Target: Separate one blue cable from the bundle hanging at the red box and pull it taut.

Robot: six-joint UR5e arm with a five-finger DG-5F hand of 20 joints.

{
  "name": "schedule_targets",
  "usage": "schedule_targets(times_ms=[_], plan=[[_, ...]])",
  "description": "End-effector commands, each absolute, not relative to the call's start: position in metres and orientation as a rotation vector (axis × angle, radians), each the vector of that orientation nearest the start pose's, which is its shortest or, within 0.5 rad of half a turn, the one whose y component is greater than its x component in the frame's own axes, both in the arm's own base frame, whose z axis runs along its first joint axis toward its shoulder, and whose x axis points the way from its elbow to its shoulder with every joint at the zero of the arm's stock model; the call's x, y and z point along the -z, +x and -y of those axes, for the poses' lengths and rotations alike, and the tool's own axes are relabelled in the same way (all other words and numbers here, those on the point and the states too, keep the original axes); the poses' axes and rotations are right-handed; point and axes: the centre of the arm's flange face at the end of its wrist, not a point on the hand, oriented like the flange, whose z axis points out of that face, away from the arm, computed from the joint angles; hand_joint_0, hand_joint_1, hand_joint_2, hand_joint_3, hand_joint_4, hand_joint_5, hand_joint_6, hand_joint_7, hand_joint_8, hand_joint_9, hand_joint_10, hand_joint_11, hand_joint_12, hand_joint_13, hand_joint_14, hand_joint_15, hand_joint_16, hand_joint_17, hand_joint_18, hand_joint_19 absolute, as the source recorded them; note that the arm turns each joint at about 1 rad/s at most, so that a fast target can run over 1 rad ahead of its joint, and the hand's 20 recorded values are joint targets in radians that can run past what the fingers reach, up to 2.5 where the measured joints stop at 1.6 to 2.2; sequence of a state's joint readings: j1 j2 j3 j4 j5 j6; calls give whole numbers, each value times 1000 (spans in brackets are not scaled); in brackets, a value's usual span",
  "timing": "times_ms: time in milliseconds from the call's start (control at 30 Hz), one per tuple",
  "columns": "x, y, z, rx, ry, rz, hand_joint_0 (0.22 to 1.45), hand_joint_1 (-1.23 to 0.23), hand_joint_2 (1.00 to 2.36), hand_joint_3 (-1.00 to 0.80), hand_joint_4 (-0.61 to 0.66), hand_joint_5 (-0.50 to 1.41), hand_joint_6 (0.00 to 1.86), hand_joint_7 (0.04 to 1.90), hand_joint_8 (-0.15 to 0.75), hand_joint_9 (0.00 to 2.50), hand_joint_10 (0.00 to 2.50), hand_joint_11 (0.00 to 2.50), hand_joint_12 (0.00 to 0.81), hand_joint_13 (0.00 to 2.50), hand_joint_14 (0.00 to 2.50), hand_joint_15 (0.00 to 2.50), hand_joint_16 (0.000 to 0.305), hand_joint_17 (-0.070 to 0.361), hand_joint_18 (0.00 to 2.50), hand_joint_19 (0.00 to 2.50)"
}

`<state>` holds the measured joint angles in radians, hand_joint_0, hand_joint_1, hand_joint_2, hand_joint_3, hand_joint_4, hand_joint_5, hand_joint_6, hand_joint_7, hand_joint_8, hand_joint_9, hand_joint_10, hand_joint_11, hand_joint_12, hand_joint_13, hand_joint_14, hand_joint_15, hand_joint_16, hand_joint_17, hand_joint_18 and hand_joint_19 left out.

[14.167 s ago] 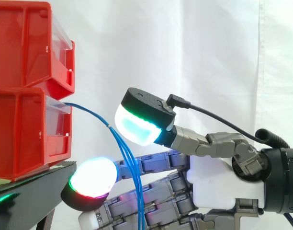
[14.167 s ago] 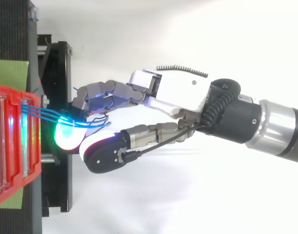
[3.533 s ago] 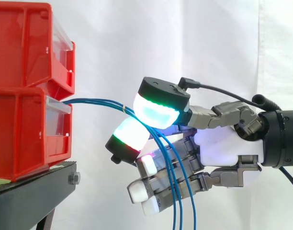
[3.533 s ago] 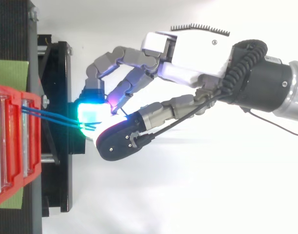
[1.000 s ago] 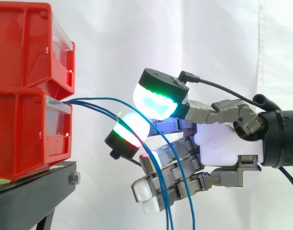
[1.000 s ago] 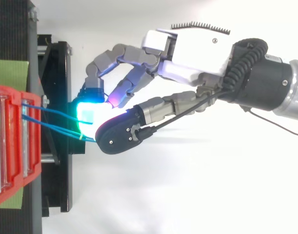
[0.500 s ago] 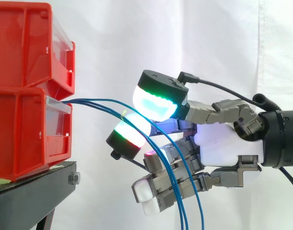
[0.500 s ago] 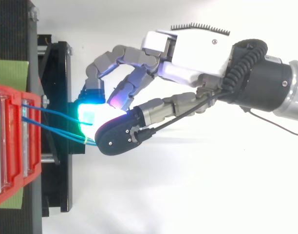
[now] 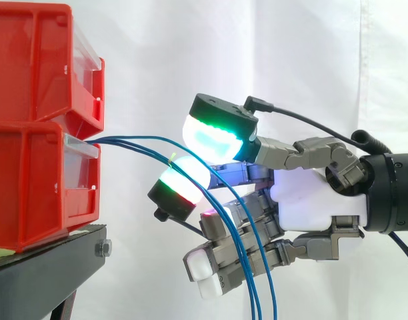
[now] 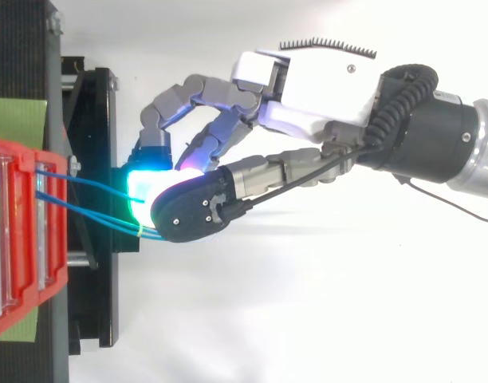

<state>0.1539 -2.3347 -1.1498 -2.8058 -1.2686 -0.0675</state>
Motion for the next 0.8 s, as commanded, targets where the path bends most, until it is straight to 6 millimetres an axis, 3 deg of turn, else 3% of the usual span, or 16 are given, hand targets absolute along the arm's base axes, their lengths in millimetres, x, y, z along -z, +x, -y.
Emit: schedule_targets(times_ms=[0,367,633,767], plan=[[-237,774,45,-1044,1234,-1140,606,-622,1013,-348,2,-180,921,1059,273,1151,23,959,314,934,22,545,39,87,638,542],[-237,774,45,-1040,1236,-1137,631,-714,1023,-206,-62,-183,935,1079,267,1160,23,972,307,930,21,546,39,87,641,537],[-238,774,46,-1026,1244,-1121,602,-620,1008,-408,32,-199,929,985,269,1152,22,1000,317,922,21,541,40,90,637,531],[-237,773,46,-1025,1245,-1122,598,-600,1007,-427,37,-202,927,982,271,1120,21,1011,319,912,22,541,40,90,631,529]])
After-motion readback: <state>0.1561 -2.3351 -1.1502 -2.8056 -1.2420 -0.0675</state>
